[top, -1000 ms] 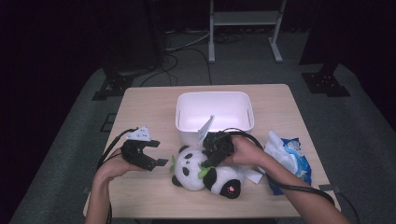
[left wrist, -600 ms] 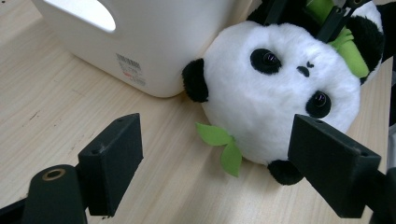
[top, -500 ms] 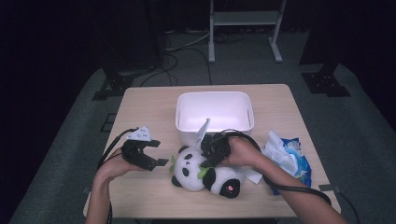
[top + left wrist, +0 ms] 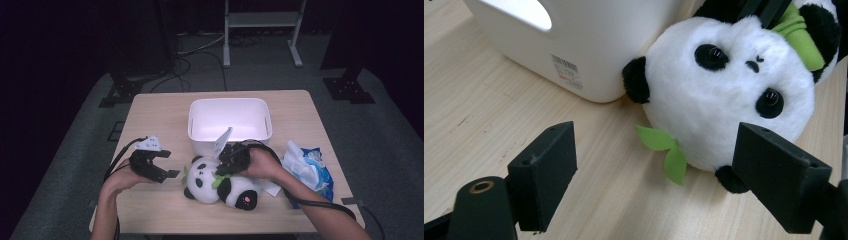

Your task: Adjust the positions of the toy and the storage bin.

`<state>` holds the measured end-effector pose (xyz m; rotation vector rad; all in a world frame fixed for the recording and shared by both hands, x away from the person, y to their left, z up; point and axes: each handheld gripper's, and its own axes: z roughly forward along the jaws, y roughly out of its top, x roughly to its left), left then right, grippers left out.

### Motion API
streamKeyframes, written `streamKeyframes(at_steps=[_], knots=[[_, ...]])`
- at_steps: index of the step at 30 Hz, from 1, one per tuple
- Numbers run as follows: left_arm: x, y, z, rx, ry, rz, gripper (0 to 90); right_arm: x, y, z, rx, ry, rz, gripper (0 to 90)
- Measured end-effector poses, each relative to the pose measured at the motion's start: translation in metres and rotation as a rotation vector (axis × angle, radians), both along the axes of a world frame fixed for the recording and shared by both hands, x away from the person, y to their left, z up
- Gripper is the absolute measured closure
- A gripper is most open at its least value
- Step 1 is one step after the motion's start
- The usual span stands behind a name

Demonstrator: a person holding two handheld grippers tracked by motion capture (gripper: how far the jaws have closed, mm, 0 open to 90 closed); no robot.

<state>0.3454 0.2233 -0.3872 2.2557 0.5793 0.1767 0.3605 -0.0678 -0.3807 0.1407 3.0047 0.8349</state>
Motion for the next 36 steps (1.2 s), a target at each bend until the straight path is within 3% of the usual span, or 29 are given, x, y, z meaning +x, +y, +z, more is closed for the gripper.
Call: streamKeyframes(at_steps=[7, 10, 11, 20, 27, 32, 36], knots=[[0.0, 0.0, 0.0, 0.001, -0.001, 0.0, 16.7, -0.003, -0.005, 0.004, 0.036, -0.016, 0.012, 87.1], [0.0, 0.001, 0.0, -0.004, -0.002, 0.003, 16.7, -0.002, -0.007, 0.005, 0.042, 0.014, 0.001, 86.8], [0.0, 0.001, -0.001, -0.004, 0.0, 0.003, 16.7, -0.003, -0.007, 0.006, 0.04, 0.005, 0.006, 85.7], [0.0, 0.001, -0.001, -0.005, -0.001, 0.004, 16.7, -0.007, -0.011, 0.02, 0.048, 0.052, -0.002, 63.5], [0.0, 0.0, 0.0, -0.003, -0.002, 0.004, 16.7, -0.016, -0.023, 0.028, 0.083, 0.086, 0.002, 54.1], [0.0, 0.0, -0.001, -0.001, 0.0, 0.001, 16.7, -0.022, -0.026, 0.025, 0.063, 0.098, 0.005, 45.8], [-0.001, -0.001, -0.001, 0.0, 0.001, -0.001, 16.7, -0.024, -0.023, 0.017, 0.043, 0.075, -0.008, 38.1]])
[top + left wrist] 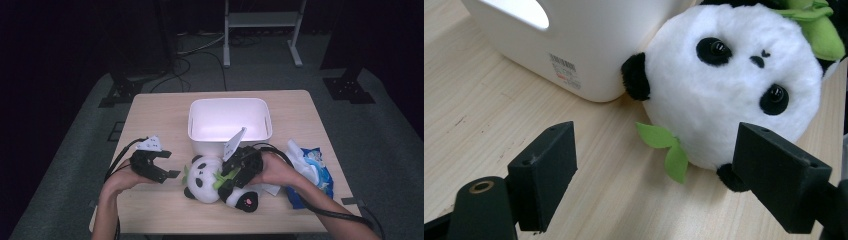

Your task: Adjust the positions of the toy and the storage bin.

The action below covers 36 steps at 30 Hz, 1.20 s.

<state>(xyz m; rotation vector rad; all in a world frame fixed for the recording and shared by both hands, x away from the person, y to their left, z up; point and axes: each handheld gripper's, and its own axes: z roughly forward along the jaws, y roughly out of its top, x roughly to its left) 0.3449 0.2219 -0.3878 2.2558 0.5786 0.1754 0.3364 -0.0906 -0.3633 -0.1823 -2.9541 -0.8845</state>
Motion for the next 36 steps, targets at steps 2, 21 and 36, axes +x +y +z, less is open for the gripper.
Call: streamKeyframes(at_steps=[2, 21, 36], knots=[[0.0, 0.0, 0.0, 0.001, 0.0, 0.001, 16.7, -0.001, 0.005, -0.005, -0.03, -0.015, 0.0, 34.5], [0.0, 0.0, 0.0, 0.003, 0.0, 0.001, 16.7, 0.012, 0.018, -0.033, -0.077, -0.009, -0.017, 42.9], [0.001, 0.0, -0.003, 0.005, 0.007, 0.004, 16.7, 0.011, 0.011, -0.029, -0.026, -0.025, -0.019, 63.4]])
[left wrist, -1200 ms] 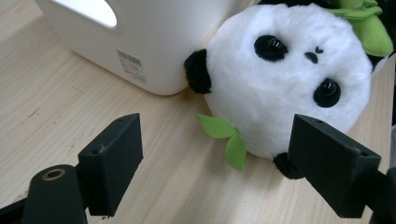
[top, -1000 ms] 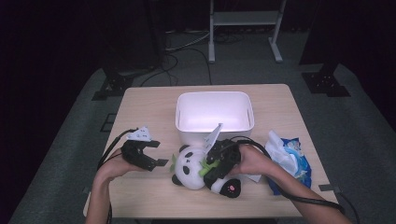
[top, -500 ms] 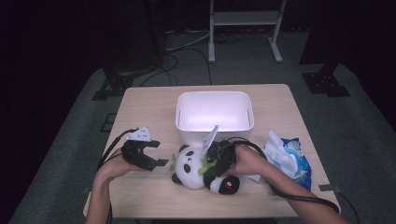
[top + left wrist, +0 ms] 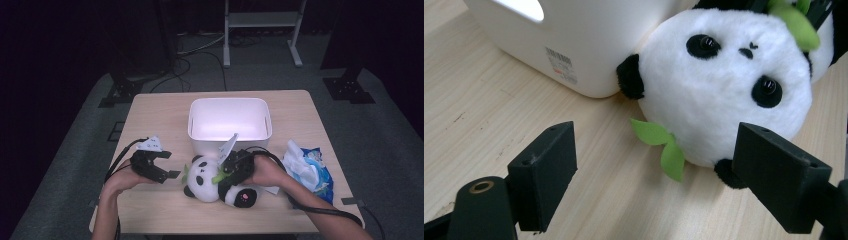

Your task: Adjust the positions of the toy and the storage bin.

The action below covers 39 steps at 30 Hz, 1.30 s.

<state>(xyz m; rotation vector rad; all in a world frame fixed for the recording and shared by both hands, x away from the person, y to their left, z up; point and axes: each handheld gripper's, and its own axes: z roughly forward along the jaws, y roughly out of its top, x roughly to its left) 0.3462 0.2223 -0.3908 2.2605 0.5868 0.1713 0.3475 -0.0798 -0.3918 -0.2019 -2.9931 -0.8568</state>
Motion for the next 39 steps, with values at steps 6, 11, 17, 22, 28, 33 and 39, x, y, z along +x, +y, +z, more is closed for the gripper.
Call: streamKeyframes(at_steps=[6, 11, 17, 22, 28, 33, 39], knots=[[0.001, 0.003, -0.001, -0.002, 0.004, 0.01, 16.7, 0.0, -0.007, 0.007, 0.055, 0.023, 0.004, 67.8], [0.001, 0.005, -0.001, -0.005, 0.004, 0.013, 16.7, -0.003, -0.007, 0.013, 0.053, 0.01, 0.023, 68.5], [0.001, 0.007, -0.001, -0.012, 0.005, 0.019, 16.7, -0.005, -0.006, 0.018, 0.05, 0.002, 0.038, 69.1], [0.002, 0.009, -0.002, -0.013, 0.008, 0.023, 16.7, -0.005, -0.007, 0.027, 0.071, 0.007, 0.058, 69.3], [0.002, 0.011, -0.003, -0.014, 0.011, 0.029, 16.7, -0.007, -0.01, 0.038, 0.081, 0.002, 0.084, 69.6], [0.003, 0.012, -0.004, -0.018, 0.015, 0.031, 16.7, -0.01, -0.012, 0.046, 0.083, -0.007, 0.098, 69.8], [0.003, 0.014, -0.004, -0.025, 0.019, 0.04, 16.7, -0.015, -0.013, 0.058, 0.082, -0.018, 0.123, 70.0]])
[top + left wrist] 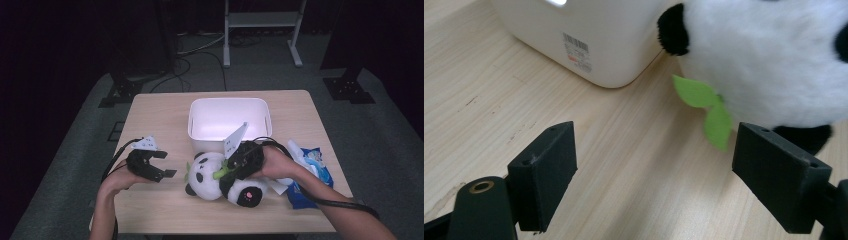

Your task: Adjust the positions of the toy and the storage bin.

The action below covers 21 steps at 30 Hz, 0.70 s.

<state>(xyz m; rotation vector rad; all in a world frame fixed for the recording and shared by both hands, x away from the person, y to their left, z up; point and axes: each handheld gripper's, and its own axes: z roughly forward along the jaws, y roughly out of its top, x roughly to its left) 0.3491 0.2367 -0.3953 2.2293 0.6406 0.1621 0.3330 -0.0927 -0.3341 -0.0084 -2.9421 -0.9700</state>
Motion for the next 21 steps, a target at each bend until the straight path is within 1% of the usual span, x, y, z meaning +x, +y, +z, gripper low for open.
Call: streamKeyframes(at_steps=[5, 10, 13, 14, 18, 21], knots=[[0.0, 0.002, 0.0, -0.002, 0.0, 0.005, 16.7, -0.003, -0.002, 0.012, 0.012, 0.004, 0.015, 70.0], [0.0, 0.002, 0.0, -0.003, 0.0, 0.007, 16.7, -0.006, -0.003, 0.026, 0.021, -0.008, 0.037, 70.0], [0.0, 0.003, 0.0, -0.002, -0.001, 0.007, 16.7, -0.008, -0.004, 0.035, 0.027, -0.015, 0.04, 70.0], [0.0, 0.003, 0.0, -0.007, 0.001, 0.011, 16.7, -0.009, -0.004, 0.038, 0.027, -0.017, 0.038, 70.0], [0.001, 0.004, -0.001, -0.001, -0.001, 0.011, 16.7, -0.008, -0.006, 0.049, 0.036, -0.012, 0.037, 69.9], [0.001, 0.004, -0.001, 0.0, 0.001, 0.011, 16.7, -0.01, -0.008, 0.057, 0.033, -0.025, 0.04, 69.9]])
